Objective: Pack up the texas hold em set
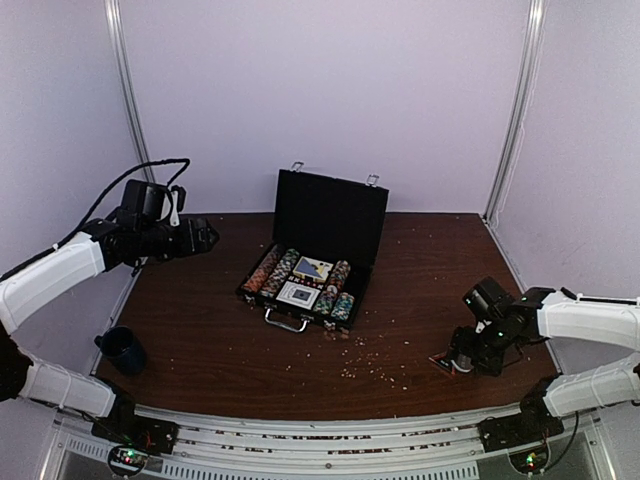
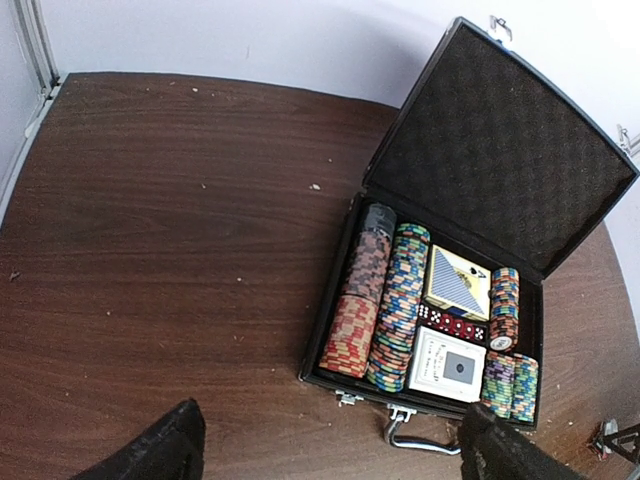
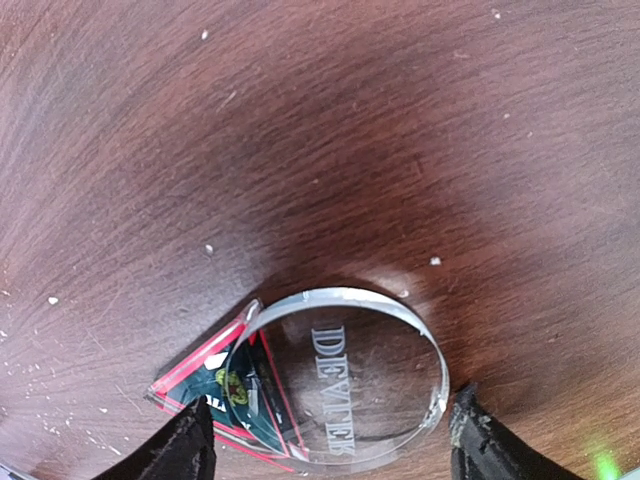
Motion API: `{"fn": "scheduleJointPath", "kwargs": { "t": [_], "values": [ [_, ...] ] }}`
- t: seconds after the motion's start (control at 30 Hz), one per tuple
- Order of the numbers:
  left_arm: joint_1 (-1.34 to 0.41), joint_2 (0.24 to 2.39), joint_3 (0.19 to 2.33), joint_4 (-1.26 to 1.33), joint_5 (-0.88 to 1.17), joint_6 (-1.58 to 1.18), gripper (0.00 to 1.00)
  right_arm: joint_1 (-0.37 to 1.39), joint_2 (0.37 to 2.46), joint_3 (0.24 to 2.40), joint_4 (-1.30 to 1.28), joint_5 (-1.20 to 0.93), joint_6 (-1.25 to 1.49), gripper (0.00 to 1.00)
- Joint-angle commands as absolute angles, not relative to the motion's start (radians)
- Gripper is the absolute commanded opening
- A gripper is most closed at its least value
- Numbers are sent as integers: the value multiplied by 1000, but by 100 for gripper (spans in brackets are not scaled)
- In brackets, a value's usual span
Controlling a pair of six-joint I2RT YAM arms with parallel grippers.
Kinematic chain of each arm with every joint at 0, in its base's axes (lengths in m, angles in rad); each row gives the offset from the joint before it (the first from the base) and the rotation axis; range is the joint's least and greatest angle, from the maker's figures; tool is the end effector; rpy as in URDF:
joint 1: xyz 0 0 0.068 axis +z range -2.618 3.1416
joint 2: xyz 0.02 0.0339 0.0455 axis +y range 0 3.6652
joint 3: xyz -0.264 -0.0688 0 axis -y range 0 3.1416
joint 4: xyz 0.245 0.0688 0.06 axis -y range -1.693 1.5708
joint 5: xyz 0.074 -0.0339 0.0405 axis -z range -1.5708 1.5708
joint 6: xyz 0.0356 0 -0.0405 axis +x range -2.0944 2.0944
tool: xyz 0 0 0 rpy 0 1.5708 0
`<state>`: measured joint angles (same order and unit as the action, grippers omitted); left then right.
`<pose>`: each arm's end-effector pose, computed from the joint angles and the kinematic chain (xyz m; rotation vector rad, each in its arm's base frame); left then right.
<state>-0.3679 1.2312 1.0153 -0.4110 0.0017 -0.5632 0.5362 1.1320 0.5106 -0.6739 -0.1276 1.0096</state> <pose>0.2547 -0.0982 0.3042 -0.2181 2.2364 -0.5166 0.1453 0.0916 0.1535 0.6784 2.9256 0.4280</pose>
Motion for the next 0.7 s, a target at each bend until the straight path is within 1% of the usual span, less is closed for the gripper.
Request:
{"fn": "scheduleJointPath", "kwargs": {
  "t": [0.0, 0.43, 0.67],
  "values": [
    [-367, 1223, 1023, -364, 15, -571, 90, 534, 1128, 481, -643, -94, 1029, 78],
    [-368, 1219, 1029, -364, 25, -576, 90, 535, 1158, 483, -636, -63, 1005, 74],
    [-367, 1189, 1003, -369, 22, -578, 90, 535, 1169, 478, -644, -49, 991, 70]
  ]
}}
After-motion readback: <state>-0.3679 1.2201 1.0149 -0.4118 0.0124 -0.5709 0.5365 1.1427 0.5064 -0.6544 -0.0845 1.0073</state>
